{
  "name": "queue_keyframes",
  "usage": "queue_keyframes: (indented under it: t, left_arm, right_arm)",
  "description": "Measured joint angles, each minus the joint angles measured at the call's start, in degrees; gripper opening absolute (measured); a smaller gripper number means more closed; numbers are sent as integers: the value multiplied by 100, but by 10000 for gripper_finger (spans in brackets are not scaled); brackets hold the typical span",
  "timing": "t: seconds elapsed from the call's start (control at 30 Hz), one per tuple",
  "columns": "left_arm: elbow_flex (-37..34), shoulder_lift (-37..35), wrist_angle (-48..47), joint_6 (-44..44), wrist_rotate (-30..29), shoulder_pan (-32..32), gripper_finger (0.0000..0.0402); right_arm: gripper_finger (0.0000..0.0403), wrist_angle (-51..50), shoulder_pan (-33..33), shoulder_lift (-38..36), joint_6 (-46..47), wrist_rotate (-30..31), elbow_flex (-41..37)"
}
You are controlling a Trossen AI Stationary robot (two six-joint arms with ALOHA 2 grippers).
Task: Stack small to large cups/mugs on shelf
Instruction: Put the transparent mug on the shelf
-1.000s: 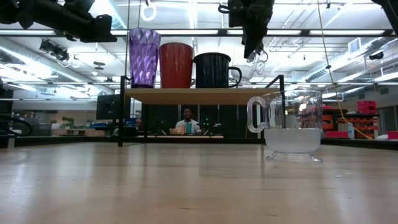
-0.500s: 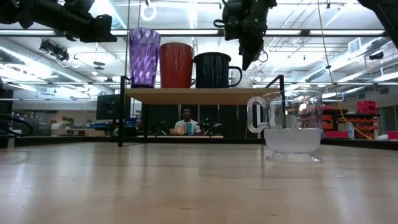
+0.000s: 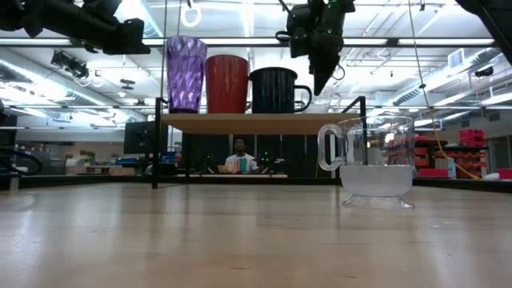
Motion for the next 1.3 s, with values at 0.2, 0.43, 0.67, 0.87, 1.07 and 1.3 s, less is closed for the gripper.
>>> queue_keyframes:
  t: [0.2, 0.43, 0.67, 0.87, 1.07, 1.3]
  left_arm:
    - [0, -1, 0, -8, -1, 2, 13]
    - [0, 0, 0, -6, -2, 2, 23]
    - [0, 0, 0, -6, -1, 0, 18]
    - [0, 0, 0, -6, 0, 2, 12]
    - [0, -1, 0, -6, -1, 1, 20]
    - [0, -1, 0, -6, -2, 2, 24]
  right_arm:
    - [2, 22, 4, 66, -61, 24, 16]
    - [5, 66, 2, 75, -115, 22, 11]
    - [7, 66, 2, 80, -114, 20, 5]
    - [11, 64, 7, 84, -108, 17, 1]
    - [38, -23, 7, 148, -84, 18, -41]
    - [58, 28, 7, 119, -80, 18, -26]
